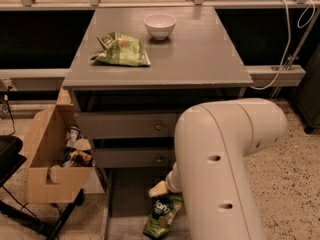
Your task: Pick green rice chip bag from bottom drawer and place on counter
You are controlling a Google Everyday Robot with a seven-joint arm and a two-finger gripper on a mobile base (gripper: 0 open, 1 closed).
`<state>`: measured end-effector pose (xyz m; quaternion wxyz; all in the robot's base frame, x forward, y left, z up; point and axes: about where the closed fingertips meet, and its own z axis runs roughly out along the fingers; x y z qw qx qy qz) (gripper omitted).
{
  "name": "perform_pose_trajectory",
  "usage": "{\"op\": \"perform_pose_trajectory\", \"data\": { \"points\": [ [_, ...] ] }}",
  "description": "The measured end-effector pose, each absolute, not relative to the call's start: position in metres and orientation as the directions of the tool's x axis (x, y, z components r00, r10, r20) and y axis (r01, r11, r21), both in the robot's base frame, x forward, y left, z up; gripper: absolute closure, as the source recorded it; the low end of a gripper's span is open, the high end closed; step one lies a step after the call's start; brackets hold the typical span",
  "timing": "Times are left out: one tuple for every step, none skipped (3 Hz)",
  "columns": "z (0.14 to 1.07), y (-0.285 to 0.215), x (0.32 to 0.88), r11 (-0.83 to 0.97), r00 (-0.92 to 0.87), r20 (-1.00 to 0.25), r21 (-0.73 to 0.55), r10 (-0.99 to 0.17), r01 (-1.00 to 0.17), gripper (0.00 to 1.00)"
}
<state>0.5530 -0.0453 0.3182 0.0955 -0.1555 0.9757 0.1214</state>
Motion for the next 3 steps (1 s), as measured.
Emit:
{"op": "perform_pose_trajectory", "data": {
  "points": [
    [0.295, -0.047, 0.539, 0.935, -0.946, -0.204, 0.201, -0.251, -0.291, 0.0],
    [0.271, -0.039, 0.506, 0.931, -0.957, -0.157, 0.238, -0.244, -0.276, 0.0],
    [0.268, -0.038, 0.507, 0.931, -0.958, -0.153, 0.24, -0.243, -0.275, 0.0]
  ]
}}
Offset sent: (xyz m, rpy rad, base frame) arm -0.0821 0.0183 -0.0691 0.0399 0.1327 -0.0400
